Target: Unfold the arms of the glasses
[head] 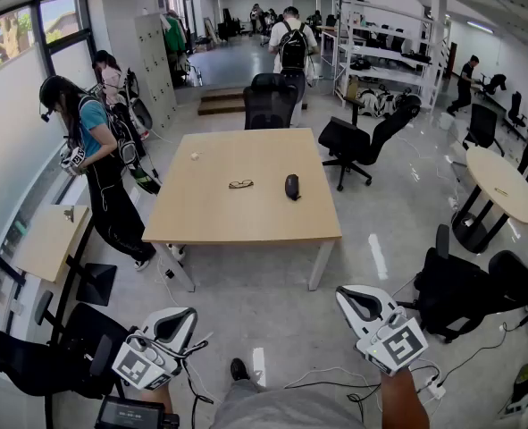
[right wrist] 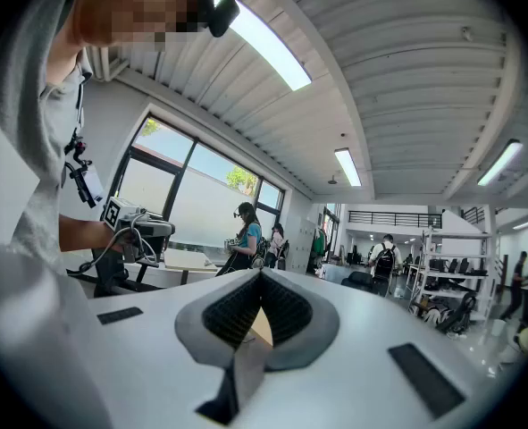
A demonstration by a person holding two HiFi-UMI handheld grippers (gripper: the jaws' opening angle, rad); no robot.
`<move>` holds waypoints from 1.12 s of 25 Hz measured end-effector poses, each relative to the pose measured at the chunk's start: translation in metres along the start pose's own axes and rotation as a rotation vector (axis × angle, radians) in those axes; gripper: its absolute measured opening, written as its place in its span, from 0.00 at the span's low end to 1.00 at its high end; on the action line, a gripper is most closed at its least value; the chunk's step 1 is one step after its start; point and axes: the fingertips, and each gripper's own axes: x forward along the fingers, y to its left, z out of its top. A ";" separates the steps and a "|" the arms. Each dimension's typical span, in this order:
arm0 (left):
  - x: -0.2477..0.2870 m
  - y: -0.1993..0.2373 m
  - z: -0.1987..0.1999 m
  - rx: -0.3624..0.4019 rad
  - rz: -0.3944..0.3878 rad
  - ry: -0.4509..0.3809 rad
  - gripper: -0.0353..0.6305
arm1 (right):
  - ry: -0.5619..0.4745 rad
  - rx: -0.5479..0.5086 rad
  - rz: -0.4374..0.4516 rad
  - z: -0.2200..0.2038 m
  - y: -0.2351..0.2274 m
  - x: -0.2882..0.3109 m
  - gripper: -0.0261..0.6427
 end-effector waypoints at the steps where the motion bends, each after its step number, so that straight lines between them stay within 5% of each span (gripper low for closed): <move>1: 0.001 0.002 0.000 0.000 -0.001 0.000 0.06 | 0.000 0.002 -0.001 -0.001 -0.001 0.002 0.05; 17: 0.016 0.011 -0.007 -0.008 -0.034 0.019 0.06 | 0.009 0.035 -0.022 -0.012 -0.011 0.006 0.05; 28: 0.018 0.066 -0.032 -0.038 -0.036 0.046 0.06 | 0.017 0.090 -0.051 -0.022 -0.023 0.061 0.05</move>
